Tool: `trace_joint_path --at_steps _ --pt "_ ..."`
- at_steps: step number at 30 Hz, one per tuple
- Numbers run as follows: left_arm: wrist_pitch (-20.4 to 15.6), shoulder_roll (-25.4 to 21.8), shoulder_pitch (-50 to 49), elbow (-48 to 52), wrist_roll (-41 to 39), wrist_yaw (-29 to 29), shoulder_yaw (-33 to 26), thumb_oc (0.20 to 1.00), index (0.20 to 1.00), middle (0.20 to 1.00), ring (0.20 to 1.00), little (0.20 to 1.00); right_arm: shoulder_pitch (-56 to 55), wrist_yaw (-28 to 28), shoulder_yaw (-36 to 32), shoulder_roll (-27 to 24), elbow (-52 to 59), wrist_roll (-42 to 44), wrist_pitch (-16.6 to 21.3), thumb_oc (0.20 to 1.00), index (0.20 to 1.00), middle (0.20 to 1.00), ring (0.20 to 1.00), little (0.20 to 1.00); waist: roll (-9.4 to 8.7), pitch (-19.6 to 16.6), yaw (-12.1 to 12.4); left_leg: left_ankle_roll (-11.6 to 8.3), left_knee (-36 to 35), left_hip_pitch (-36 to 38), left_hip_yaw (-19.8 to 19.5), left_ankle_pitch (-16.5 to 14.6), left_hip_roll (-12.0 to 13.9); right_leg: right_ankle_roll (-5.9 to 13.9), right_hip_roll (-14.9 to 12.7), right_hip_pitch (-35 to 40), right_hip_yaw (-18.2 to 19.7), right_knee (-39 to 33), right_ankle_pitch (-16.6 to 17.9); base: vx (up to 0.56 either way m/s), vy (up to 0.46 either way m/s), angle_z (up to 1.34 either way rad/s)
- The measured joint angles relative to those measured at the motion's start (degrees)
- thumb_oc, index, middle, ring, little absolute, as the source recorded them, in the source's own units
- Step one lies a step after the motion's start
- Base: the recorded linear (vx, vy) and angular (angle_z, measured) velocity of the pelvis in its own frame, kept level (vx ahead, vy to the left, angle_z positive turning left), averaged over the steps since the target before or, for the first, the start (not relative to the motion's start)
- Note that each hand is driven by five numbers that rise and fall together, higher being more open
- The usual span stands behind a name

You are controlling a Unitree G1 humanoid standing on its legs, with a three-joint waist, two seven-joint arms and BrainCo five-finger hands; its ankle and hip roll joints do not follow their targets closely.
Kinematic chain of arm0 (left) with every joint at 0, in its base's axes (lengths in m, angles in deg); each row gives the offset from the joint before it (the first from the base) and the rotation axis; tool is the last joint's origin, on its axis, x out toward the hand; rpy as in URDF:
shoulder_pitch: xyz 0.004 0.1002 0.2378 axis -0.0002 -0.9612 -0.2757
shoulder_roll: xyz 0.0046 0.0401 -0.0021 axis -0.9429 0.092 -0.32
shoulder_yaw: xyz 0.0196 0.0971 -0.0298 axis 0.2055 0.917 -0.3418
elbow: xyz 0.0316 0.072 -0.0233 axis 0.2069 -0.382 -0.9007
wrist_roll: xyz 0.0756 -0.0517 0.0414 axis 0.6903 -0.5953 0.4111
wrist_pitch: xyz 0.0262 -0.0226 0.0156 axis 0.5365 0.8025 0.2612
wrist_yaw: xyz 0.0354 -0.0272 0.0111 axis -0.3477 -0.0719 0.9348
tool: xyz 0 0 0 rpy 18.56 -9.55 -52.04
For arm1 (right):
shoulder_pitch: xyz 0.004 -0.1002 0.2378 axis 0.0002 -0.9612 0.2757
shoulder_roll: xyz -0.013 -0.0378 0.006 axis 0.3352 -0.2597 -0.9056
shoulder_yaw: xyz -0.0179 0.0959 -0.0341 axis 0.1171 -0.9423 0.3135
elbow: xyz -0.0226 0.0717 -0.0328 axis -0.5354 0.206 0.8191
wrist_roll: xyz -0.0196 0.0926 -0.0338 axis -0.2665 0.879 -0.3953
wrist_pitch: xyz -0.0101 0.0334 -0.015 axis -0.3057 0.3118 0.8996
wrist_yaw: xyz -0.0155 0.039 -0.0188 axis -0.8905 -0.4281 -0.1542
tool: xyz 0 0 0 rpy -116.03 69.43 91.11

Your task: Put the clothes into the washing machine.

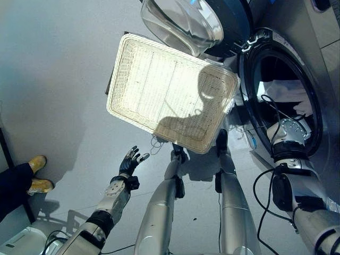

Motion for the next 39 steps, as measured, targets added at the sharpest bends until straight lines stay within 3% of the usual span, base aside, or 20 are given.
trace_joint_path --at_steps 3,9,14,18,27,30,36,39 --pt "0.14 0.26 -0.01 0.13 0.00 -0.03 0.01 1.000 1.000 1.000 1.000 1.000 -0.53 1.10 -0.26 0.48 1.61 0.00 -1.46 1.000 1.000 1.000 1.000 1.000 0.00 0.00 -0.05 0.06 0.01 0.06 -0.16 -0.04 -0.11 0.02 -0.09 -0.03 0.00 0.05 0.00 0.01 -0.006 -0.01" --pt "0.02 1.76 -0.21 0.35 0.05 -0.02 0.74 1.000 1.000 1.000 1.000 1.000 -0.39 -6.58 -0.48 2.05 2.55 -0.01 -1.79 1.000 1.000 1.000 1.000 1.000 0.02 -0.01 -0.45 0.05 0.24 0.14 -0.65 -0.01 -0.05 0.05 -0.10 0.19 -0.34 0.37 -0.06 0.03 -0.028 0.03" --pt "-0.19 2.41 -0.18 -0.76 0.11 -0.15 1.25 1.000 1.000 1.000 1.000 1.000 1.34 -10.25 0.76 1.21 -4.95 -0.01 -4.92 1.000 1.000 1.000 1.000 1.000 0.06 -0.04 -1.27 0.01 1.33 0.49 -1.78 -0.05 -0.10 0.01 -0.42 1.06 -1.38 1.58 -0.66 0.03 -0.023 0.10" --pt "-0.38 2.36 -0.39 -1.50 0.11 -0.12 1.34 1.000 1.000 1.000 1.000 1.000 1.93 -9.82 0.73 -0.07 -8.59 -0.01 -8.00 1.000 1.000 1.000 1.000 1.000 0.13 -0.08 -1.18 -0.08 1.58 0.68 -2.49 -0.11 -0.32 0.31 -0.70 1.09 -1.74 2.95 -1.76 0.01 0.005 0.12" --pt "-0.40 2.84 -1.28 -0.52 0.09 0.73 2.37 1.000 1.000 1.000 1.000 1.000 -1.84 2.15 1.02 -0.33 -11.16 -0.01 -18.66 1.000 1.000 1.000 1.000 1.000 0.17 -0.10 -1.36 0.02 1.87 -0.10 -2.89 -0.04 -0.67 0.41 -1.05 -0.04 -1.75 4.08 -2.11 -0.02 0.023 0.01" --pt "-0.27 4.35 -1.28 -0.41 0.14 1.34 2.25 1.000 1.000 1.000 1.000 1.000 -5.32 9.13 6.24 0.48 -12.15 -0.60 -23.61 1.000 1.000 1.000 1.000 1.000 0.16 -0.10 -1.43 -0.06 1.89 0.21 -3.09 -0.11 -0.58 0.32 -0.89 0.40 -1.79 4.08 -2.20 -0.02 0.011 0.00" --pt "0.05 6.94 -1.30 -1.65 0.61 1.65 0.95 1.000 1.000 1.000 1.000 1.000 -19.21 18.27 19.58 10.86 -8.35 -21.87 -29.03 1.000 1.000 1.000 1.000 1.000 0.02 -0.02 -2.90 -0.24 3.48 2.68 -3.68 -0.97 -0.11 -0.19 -0.58 3.94 -2.38 4.08 -2.29 -0.06 0.010 0.03" --pt "0.13 7.69 -1.38 -3.64 0.82 1.65 -1.62 1.000 1.000 1.000 1.000 1.000 -27.39 20.79 29.43 11.15 -8.84 -42.71 -30.27 1.000 1.000 1.000 1.000 1.000 -0.33 -0.01 -3.64 -0.45 3.38 6.22 -4.62 -1.36 0.06 0.20 -0.58 8.39 -3.41 2.94 -2.66 -0.07 -0.022 0.10"
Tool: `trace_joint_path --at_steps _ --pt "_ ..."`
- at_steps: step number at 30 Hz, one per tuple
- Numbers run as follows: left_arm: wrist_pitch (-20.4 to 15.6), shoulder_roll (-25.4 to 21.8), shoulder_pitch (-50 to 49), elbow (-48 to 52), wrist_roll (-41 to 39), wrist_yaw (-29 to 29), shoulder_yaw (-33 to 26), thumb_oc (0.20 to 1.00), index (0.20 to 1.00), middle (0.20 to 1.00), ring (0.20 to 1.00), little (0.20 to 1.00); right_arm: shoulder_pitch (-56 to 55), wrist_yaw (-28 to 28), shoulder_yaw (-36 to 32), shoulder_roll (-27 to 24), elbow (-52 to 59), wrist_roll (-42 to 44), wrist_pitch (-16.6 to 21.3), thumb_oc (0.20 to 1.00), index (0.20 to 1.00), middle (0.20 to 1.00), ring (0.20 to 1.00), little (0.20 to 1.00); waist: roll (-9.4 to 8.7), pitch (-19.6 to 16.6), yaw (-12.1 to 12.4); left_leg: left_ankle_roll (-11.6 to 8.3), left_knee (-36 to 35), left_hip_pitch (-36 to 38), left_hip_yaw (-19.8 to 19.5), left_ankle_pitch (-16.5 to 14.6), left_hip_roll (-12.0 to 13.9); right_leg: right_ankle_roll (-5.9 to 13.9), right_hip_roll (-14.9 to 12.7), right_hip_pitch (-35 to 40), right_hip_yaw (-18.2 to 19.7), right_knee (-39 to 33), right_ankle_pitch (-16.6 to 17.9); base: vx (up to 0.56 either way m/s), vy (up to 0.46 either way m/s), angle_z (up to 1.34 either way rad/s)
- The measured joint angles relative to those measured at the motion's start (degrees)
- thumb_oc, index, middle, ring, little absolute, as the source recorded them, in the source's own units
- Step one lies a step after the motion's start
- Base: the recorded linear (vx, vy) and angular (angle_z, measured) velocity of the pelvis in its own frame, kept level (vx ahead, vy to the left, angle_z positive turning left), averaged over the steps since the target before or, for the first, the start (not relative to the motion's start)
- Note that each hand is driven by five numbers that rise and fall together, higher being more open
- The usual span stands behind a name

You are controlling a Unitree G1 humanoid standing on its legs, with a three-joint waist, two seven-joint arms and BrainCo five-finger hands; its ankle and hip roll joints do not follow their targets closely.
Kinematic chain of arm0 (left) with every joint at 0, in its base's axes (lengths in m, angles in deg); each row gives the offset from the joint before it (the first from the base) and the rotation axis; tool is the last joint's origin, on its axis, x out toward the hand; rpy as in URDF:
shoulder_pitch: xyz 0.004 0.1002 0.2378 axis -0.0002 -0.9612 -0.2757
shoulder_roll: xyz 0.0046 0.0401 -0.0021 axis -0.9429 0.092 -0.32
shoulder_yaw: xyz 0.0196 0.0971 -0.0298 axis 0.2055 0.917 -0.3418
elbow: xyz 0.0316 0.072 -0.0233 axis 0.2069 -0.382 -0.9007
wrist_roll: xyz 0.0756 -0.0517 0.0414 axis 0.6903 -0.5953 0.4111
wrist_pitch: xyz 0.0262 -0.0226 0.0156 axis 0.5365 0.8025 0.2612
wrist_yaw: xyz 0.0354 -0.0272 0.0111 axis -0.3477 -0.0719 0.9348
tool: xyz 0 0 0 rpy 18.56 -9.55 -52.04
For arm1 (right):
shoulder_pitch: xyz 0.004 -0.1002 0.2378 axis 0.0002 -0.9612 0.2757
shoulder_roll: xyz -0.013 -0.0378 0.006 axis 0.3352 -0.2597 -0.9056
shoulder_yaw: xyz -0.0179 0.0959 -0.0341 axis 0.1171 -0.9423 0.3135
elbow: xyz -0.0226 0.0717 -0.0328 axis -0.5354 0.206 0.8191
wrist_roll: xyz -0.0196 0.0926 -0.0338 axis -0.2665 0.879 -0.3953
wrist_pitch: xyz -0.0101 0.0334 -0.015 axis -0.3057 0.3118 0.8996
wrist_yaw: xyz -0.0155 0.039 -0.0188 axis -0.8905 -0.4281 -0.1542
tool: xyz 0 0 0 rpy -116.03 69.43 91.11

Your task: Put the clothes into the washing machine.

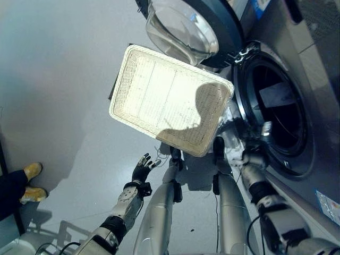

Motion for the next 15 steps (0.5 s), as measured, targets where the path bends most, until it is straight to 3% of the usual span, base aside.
trace_joint_path --at_steps 1,2,4,5,8,12,15 --pt "0.00 0.00 0.00 0.00 0.00 0.00 0.00 1.000 1.000 1.000 1.000 1.000 0.00 0.00 0.00 0.00 0.00 0.00 0.00 1.000 1.000 1.000 1.000 1.000 0.00 0.00 0.00 0.00 0.00 0.00 0.00 0.00 0.00 0.00 0.00 0.00 0.00 0.00 0.00 -0.04 -0.017 0.06" --pt "0.06 -0.57 -0.62 -1.83 0.03 -0.05 -2.13 1.000 1.000 1.000 1.000 1.000 -1.87 1.68 0.67 0.04 -2.54 -7.22 -1.17 1.000 1.000 1.000 1.000 1.000 -1.67 -0.18 -0.38 0.15 -0.09 1.97 -0.07 -0.19 0.20 -0.10 0.13 2.16 -0.13 -0.62 -0.07 -0.05 -0.007 0.01" --pt "0.36 -2.12 -2.13 -3.55 0.04 -0.34 -3.82 1.000 1.000 1.000 1.000 1.000 -2.84 3.85 0.83 -0.35 -4.61 -11.62 -2.38 1.000 1.000 1.000 1.000 1.000 -4.39 -1.29 -0.71 0.16 -0.21 3.11 -0.10 -0.25 0.40 -0.27 0.28 3.39 -0.11 -1.04 -0.21 -0.08 -0.011 -0.04" --pt "0.86 -2.19 -2.15 -4.50 0.41 -1.36 -5.17 1.000 1.000 1.000 1.000 1.000 -2.76 5.68 1.14 -1.31 -6.24 -14.14 -3.19 1.000 1.000 1.000 1.000 1.000 -4.86 -1.10 -0.76 0.17 -0.29 4.25 -0.36 -0.22 0.51 -0.17 0.40 4.99 -0.45 -1.66 -0.10 -0.06 -0.014 0.13" --pt "1.35 -2.59 -4.12 -6.68 1.83 -4.26 -6.37 1.000 1.000 1.000 1.000 1.000 -6.09 8.67 1.51 -4.63 -11.08 -24.20 -6.18 1.000 1.000 1.000 1.000 1.000 -5.41 -1.30 0.32 0.01 -2.23 12.01 -1.73 -0.21 1.01 -0.37 0.54 13.75 -2.04 -4.51 -0.09 -0.02 -0.006 0.23" --pt "1.41 -4.22 -6.63 -8.37 2.03 -6.76 -7.53 1.000 1.000 1.000 1.000 1.000 -7.15 9.75 1.54 -4.97 -13.75 -31.19 -8.06 1.000 1.000 1.000 1.000 1.000 -5.69 -2.37 0.95 -0.36 -4.55 16.35 -3.13 -0.03 1.28 -0.33 0.79 19.02 -3.42 -6.97 0.13 0.04 0.011 0.14" --pt "1.44 -4.13 -9.98 -9.85 3.46 -8.93 -7.71 1.000 1.000 1.000 1.000 1.000 -10.57 10.00 1.50 -4.67 -16.90 -35.28 -9.42 1.000 1.000 1.000 1.000 1.000 -5.53 -7.92 2.25 -0.42 -6.44 18.77 -3.43 0.00 1.69 -0.40 1.06 22.08 -4.52 -9.56 0.16 0.07 0.000 0.15"
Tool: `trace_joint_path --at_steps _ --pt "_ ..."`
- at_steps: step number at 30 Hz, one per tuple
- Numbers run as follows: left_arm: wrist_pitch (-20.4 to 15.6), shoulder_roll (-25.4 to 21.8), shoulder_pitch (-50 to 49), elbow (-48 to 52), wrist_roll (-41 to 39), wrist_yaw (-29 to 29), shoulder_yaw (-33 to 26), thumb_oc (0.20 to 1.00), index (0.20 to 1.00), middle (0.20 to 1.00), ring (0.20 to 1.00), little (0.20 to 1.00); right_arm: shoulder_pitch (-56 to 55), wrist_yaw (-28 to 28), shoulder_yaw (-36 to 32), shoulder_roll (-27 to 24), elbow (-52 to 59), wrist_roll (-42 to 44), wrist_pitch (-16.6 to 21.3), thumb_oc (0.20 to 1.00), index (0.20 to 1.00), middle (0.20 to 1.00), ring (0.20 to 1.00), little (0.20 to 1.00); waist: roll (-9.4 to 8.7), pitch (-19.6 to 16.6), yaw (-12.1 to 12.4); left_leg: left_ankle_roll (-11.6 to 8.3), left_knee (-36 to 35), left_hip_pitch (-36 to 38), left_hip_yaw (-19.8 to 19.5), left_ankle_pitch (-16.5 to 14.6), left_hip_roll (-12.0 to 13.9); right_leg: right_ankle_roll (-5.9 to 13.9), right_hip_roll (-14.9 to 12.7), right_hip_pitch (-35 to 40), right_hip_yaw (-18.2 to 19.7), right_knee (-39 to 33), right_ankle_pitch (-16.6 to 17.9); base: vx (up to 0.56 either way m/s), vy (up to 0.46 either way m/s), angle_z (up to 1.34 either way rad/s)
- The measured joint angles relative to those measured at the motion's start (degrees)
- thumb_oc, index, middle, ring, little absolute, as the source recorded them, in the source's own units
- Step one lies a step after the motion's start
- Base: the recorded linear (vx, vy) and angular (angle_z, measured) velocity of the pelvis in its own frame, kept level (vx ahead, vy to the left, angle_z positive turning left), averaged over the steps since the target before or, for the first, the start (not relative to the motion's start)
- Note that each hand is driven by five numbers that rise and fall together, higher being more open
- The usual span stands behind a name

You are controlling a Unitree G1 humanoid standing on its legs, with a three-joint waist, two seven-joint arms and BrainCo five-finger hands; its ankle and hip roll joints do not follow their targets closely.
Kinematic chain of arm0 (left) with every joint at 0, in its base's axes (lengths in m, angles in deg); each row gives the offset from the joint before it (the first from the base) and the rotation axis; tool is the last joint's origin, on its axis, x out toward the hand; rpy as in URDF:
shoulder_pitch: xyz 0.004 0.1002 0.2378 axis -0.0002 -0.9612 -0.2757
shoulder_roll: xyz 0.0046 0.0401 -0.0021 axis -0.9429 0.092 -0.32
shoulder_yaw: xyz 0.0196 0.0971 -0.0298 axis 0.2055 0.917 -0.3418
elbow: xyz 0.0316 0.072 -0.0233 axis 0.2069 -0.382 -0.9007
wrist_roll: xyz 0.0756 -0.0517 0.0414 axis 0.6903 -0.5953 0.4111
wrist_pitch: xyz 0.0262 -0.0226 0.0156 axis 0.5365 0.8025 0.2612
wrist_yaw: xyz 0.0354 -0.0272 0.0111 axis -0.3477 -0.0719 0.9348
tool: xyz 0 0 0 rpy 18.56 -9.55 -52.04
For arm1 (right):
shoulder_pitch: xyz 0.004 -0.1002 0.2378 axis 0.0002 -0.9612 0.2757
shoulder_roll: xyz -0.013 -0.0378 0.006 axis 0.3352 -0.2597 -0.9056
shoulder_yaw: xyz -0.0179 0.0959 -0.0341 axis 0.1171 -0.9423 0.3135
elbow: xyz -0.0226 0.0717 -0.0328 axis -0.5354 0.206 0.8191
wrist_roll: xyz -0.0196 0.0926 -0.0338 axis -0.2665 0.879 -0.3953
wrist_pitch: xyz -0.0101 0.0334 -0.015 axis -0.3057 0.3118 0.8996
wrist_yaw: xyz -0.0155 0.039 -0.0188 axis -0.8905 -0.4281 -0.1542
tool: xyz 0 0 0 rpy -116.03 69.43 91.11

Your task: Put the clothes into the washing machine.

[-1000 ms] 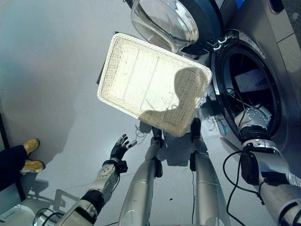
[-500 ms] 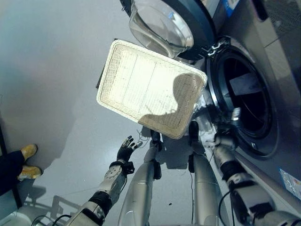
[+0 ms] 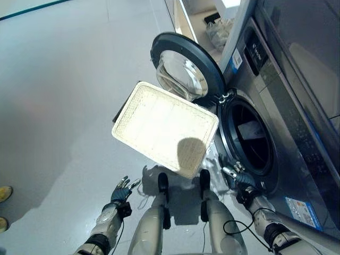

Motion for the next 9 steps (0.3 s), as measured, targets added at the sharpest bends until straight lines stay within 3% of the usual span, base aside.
trace_joint_path --at_steps 4,7,9 --pt "0.74 0.37 -3.99 -1.81 3.18 -2.41 -1.01 1.000 1.000 1.000 1.000 1.000 -4.65 0.87 -0.49 0.56 -2.48 -2.21 -3.18 1.000 1.000 1.000 1.000 1.000 -0.26 -6.41 0.22 -0.76 -1.36 4.26 -1.18 -0.84 0.14 0.08 0.48 6.23 -1.61 -3.62 -0.17 0.08 0.017 0.21" --pt "1.98 0.82 -4.42 -5.46 5.97 -3.99 -2.10 1.000 1.000 1.000 1.000 1.000 -5.13 1.90 -0.26 0.75 -5.91 -9.86 -6.28 1.000 1.000 1.000 1.000 1.000 -0.60 -8.30 0.22 -1.06 -1.36 7.72 -1.39 -1.73 0.14 0.22 0.81 11.19 -2.24 -6.37 0.01 0.08 0.012 0.07" --pt "2.53 0.90 -6.04 -6.35 9.30 -4.36 -2.07 1.000 1.000 1.000 1.000 1.000 -7.02 1.91 0.18 0.78 -6.82 -15.45 -8.29 1.000 1.000 1.000 1.000 1.000 -0.84 -11.68 0.24 -1.58 -1.52 9.40 -1.49 -2.74 0.53 0.03 1.17 12.91 -2.49 -6.38 -1.08 0.10 -0.003 0.01"
